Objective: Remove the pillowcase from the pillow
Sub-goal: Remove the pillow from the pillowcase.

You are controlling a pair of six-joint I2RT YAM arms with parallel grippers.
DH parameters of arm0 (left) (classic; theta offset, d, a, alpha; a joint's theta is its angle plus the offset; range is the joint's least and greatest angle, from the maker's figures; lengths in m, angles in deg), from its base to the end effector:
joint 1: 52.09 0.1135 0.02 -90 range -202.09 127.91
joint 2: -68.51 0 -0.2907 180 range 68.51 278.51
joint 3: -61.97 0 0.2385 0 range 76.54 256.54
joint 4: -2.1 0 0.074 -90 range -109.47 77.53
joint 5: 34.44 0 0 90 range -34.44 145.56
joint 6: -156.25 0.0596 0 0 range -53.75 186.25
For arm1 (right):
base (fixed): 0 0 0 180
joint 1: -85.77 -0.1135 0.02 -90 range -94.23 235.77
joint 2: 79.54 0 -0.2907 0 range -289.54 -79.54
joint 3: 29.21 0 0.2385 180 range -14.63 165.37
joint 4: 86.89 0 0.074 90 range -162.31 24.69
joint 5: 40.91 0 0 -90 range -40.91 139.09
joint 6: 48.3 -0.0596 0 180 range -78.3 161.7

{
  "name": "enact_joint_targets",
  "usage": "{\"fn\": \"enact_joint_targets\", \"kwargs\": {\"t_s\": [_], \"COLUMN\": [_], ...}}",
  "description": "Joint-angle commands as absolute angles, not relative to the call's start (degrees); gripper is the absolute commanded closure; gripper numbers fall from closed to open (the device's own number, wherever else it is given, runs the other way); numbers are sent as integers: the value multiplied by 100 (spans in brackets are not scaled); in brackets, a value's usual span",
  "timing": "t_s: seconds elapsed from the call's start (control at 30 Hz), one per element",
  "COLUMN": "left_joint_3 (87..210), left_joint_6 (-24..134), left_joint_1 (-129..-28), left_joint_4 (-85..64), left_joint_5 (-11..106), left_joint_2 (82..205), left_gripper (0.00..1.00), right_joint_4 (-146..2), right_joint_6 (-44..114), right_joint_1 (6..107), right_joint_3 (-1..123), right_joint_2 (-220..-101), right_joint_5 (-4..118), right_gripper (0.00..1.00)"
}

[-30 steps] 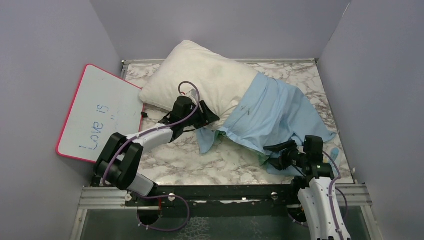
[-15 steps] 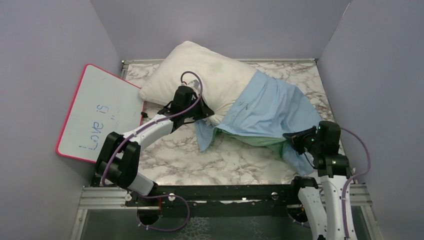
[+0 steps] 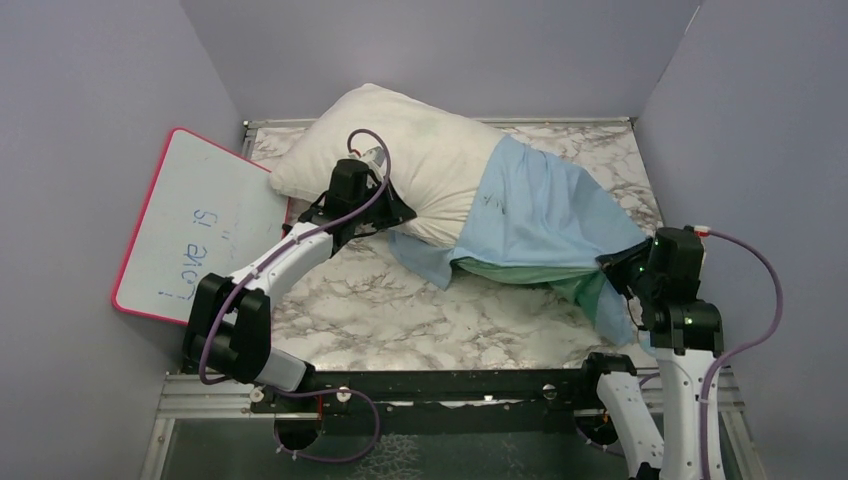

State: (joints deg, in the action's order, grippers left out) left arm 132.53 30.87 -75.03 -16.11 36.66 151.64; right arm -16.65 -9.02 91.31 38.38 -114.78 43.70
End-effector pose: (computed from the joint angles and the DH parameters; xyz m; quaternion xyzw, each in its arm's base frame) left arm 0.2964 -0.1464 0.2835 -0.0123 0.8614 -0.3621 0.3561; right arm 0.0883 -0.0142 0.3270 0.4413 0.7816 0.1295 0.4213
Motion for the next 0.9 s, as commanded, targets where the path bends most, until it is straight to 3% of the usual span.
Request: {"fn": "enact_joint_targets", "kwargs": {"t_s": [0.0, 0.1, 0.2, 0.23, 0.43, 0.87], "left_joint_3": [13272, 13221, 13192, 13184, 13230, 13296], "left_joint_6": [3417, 3346, 3293, 3275, 3219, 3171], "left_joint_1": [-7151, -7151, -7151, -7151, -7151, -7168], "left_joint_4": [-1745, -1720, -1711, -1706, -1700, -1677], "left_joint_5": [3888, 3779, 3647, 3602, 3534, 3403], "left_joint_2": [15018, 14978, 14964, 14971, 15007, 15094], "left_gripper": [100, 100, 100, 100, 100, 100], "right_joint_4": [-2341, -2745, -3088, -3260, -3349, -2985], "right_joint_6": [-483, -735, -1078, -1209, -1857, -1513], "right_joint_1": [9196, 9198, 9201, 9201, 9198, 9196], "right_joint_3": [3322, 2793, 2364, 2226, 1829, 1571], "right_joint_2": [-11572, -11627, -11321, -11205, -10931, -11064], "right_joint_5": [6418, 7785, 8281, 8445, 9193, 8736], "right_gripper": [85, 72, 30, 24, 20, 19]}}
